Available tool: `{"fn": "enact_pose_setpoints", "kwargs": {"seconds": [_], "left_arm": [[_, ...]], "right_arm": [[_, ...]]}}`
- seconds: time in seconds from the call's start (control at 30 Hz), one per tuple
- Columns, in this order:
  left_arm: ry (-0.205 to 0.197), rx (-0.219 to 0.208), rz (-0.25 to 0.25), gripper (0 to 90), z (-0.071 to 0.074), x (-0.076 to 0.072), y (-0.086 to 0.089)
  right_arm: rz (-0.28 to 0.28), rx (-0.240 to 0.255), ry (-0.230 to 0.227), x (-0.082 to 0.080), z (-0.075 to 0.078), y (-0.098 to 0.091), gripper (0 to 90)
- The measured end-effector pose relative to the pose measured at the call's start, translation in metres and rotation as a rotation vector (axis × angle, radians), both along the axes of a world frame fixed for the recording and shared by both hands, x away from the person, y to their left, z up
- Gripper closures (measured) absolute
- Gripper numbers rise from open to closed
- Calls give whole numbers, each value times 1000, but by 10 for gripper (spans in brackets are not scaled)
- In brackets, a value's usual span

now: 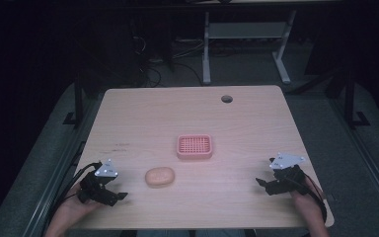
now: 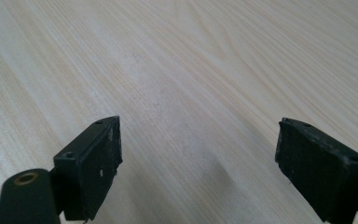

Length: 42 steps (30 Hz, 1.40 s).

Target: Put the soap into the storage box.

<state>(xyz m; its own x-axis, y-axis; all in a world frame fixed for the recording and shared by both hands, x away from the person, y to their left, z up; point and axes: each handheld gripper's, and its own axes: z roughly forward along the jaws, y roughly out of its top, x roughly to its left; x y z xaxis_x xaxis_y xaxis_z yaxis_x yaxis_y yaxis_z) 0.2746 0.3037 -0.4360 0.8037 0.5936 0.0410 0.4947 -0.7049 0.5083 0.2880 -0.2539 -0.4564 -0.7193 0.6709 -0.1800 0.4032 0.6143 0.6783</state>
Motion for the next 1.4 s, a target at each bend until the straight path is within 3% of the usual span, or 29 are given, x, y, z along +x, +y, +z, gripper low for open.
{"fn": "enact_pose_setpoints", "kwargs": {"seconds": [0.6,0.8,1.4], "left_arm": [[14,-7,-49,228,5,-1,-12],[13,-14,-54,228,7,1,-13],[7,78,-161,228,38,27,-47]], "right_arm": [[1,11,-14,-2,3,-1,140],[0,11,1,0,0,-1,140],[-6,17,-10,-1,1,-1,140]]}}
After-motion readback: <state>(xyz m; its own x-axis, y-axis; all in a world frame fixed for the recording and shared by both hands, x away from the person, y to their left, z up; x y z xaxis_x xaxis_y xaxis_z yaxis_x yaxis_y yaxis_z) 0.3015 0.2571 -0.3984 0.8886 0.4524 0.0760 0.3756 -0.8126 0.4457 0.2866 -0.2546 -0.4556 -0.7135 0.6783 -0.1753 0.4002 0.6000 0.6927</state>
